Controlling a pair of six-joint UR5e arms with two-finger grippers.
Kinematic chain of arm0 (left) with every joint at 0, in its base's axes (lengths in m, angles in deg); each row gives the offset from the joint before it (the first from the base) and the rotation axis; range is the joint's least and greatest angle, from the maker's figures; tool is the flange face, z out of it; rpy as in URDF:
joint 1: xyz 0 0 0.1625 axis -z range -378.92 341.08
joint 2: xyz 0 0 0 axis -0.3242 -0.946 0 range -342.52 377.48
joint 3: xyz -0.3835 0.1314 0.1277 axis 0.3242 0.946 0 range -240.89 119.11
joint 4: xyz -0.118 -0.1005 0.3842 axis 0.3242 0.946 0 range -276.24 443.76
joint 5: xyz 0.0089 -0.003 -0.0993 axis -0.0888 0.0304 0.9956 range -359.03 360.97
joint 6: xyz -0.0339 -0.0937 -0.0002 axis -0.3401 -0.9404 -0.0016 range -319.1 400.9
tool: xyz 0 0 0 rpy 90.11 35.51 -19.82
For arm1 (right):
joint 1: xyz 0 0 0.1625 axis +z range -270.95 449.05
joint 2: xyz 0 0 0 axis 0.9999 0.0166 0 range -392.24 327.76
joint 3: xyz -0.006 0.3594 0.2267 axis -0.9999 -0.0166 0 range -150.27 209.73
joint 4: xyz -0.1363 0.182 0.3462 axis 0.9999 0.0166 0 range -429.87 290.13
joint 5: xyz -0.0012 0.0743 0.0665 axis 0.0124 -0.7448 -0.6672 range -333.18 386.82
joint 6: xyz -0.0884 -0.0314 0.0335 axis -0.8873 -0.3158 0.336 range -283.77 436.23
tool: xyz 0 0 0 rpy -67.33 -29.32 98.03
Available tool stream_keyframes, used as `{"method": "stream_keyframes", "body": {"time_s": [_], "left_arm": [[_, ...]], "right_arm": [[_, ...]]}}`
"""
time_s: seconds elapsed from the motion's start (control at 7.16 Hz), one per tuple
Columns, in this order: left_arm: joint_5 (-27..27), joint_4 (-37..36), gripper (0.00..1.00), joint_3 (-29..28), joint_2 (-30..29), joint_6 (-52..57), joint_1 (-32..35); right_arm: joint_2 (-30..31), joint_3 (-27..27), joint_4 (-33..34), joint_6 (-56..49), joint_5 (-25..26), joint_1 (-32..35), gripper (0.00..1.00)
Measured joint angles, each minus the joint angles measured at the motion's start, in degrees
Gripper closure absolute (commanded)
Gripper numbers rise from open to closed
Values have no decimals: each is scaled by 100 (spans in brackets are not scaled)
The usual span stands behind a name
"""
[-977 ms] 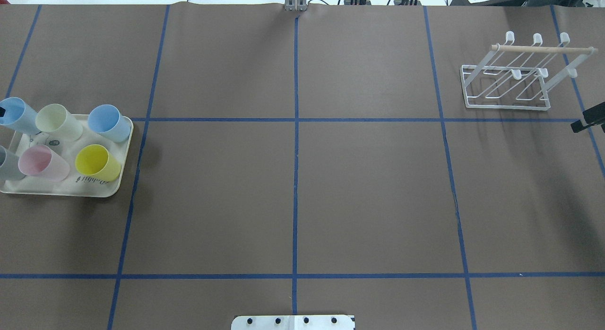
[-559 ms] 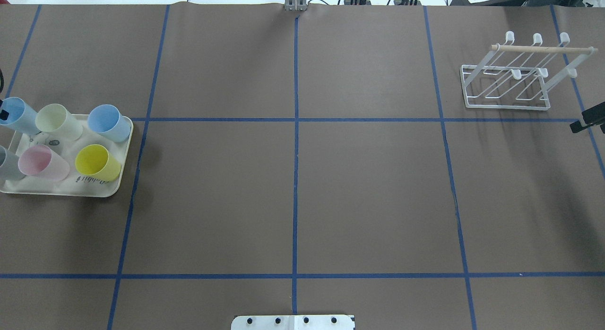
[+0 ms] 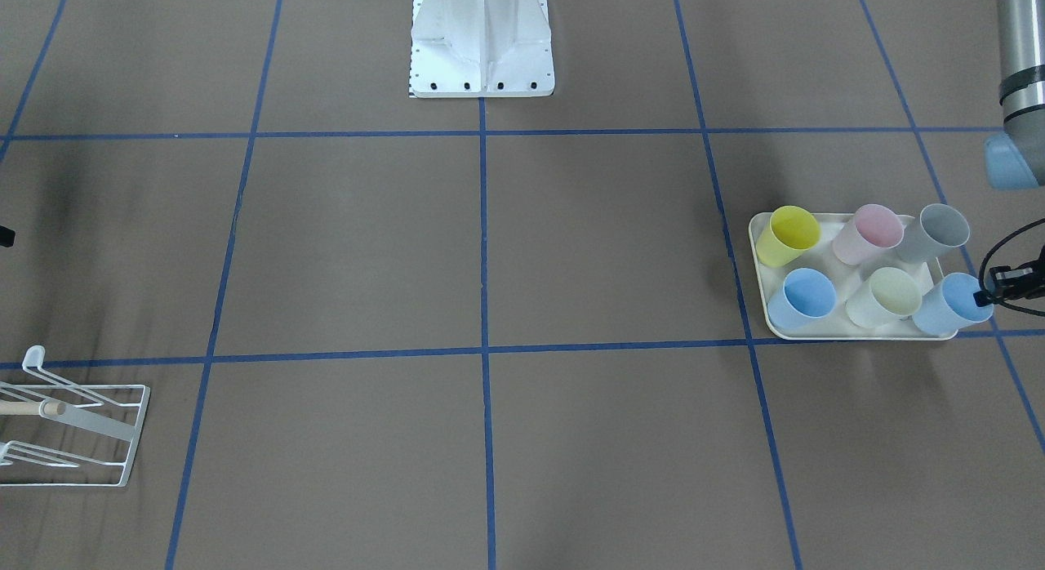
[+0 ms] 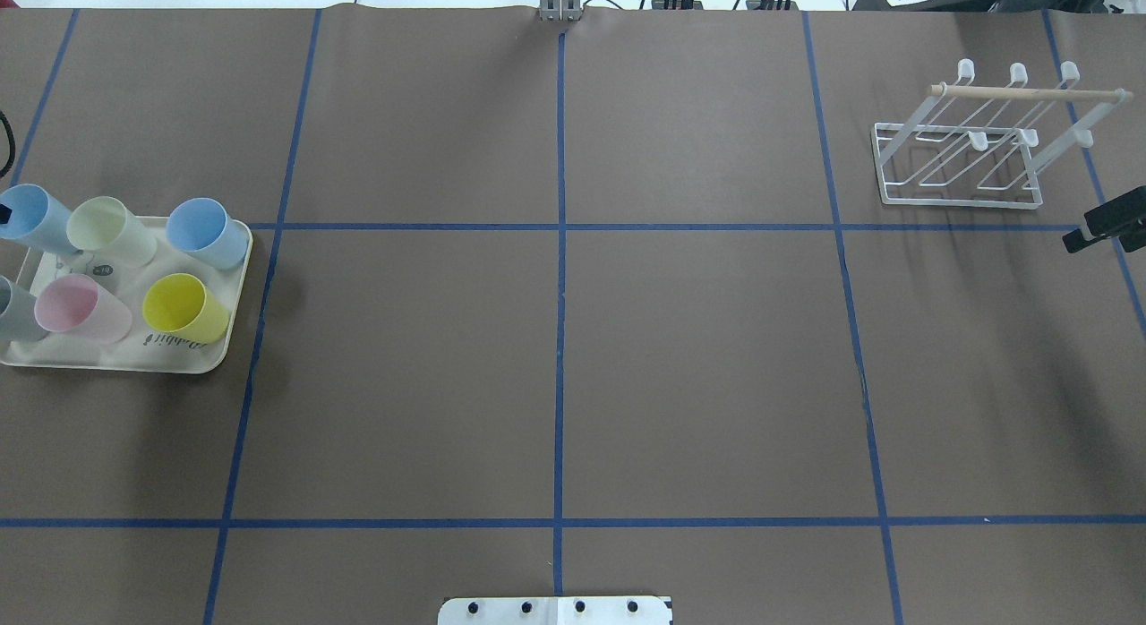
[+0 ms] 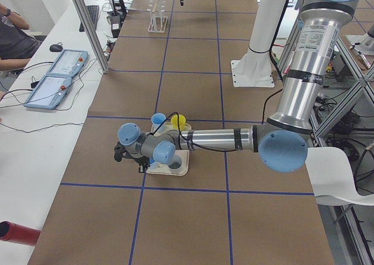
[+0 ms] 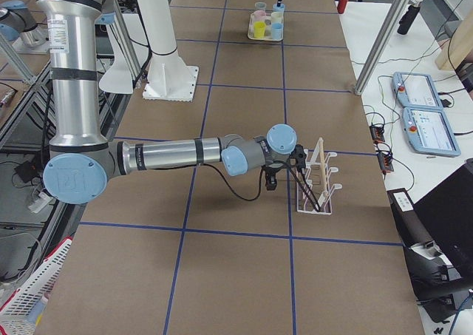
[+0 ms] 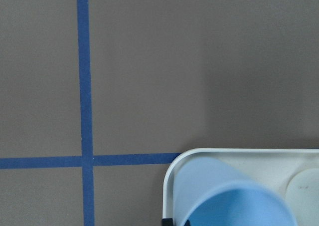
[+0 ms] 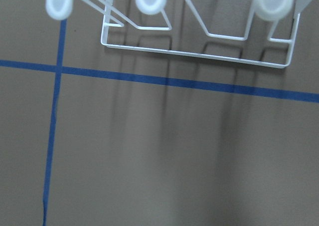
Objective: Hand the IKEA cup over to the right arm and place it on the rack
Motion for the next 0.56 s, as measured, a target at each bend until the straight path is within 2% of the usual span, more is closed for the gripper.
{"method": "stream_keyframes", "body": {"time_s": [0.28,0.56], "left_arm": [[120,-15,100,30,-16,52,324],[301,-221,100,187,-38,18,681]], "right_arm": [[-373,185,-24,785,26,-449,1],[-718,259,-30,1124,48,-729,1]]}}
